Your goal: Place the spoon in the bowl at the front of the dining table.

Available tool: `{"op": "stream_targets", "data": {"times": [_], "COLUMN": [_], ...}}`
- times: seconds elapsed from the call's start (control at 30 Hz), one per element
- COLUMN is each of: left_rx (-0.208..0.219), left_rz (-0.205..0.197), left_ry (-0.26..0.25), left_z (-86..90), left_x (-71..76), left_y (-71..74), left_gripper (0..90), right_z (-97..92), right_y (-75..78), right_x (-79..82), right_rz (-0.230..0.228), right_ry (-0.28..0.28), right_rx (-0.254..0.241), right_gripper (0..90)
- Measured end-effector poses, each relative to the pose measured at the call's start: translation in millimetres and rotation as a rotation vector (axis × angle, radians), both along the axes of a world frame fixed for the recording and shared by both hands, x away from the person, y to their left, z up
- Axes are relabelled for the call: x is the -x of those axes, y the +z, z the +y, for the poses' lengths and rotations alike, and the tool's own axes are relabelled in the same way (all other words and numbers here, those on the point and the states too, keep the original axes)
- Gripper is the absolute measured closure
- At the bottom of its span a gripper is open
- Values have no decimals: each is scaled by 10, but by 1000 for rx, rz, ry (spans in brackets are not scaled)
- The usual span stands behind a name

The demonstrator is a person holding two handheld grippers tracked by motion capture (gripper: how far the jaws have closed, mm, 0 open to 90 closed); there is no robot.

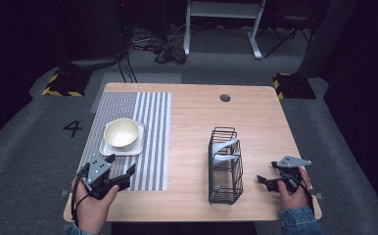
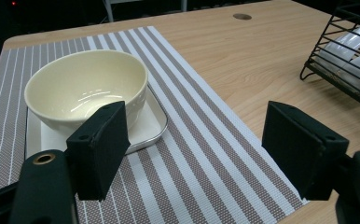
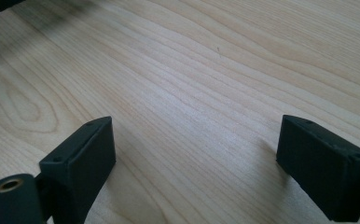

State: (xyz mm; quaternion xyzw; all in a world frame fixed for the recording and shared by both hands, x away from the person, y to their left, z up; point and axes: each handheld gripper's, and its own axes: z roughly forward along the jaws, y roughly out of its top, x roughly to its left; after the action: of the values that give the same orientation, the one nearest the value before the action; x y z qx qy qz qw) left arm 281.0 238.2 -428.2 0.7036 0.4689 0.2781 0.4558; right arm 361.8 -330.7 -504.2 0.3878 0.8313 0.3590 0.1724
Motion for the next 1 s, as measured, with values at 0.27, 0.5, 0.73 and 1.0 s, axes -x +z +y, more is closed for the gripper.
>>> {"op": "stream_targets", "data": {"times": [0.27,0.5,0.73,1.0], "left_rx": [-16,-24,-32,-30], "left_rz": [-30,-50,-67,-69], "left_ry": [-40,-100,-176,-283], "left_z": [-104,-255,-469,-777], "left_x": [24,20,-42,-143], "left_y": [128,234,313,349], "left_gripper": [230,231,231,230], "right_z": [1,1,0,9], "right_y": [0,0,-1,-1], "right_x": [1,1,1,-9], "right_rz": [-1,-1,0,1], "right_ry": [0,0,0,16], "right_rx": [0,1,0,3], "right_gripper": [116,116,116,110]}}
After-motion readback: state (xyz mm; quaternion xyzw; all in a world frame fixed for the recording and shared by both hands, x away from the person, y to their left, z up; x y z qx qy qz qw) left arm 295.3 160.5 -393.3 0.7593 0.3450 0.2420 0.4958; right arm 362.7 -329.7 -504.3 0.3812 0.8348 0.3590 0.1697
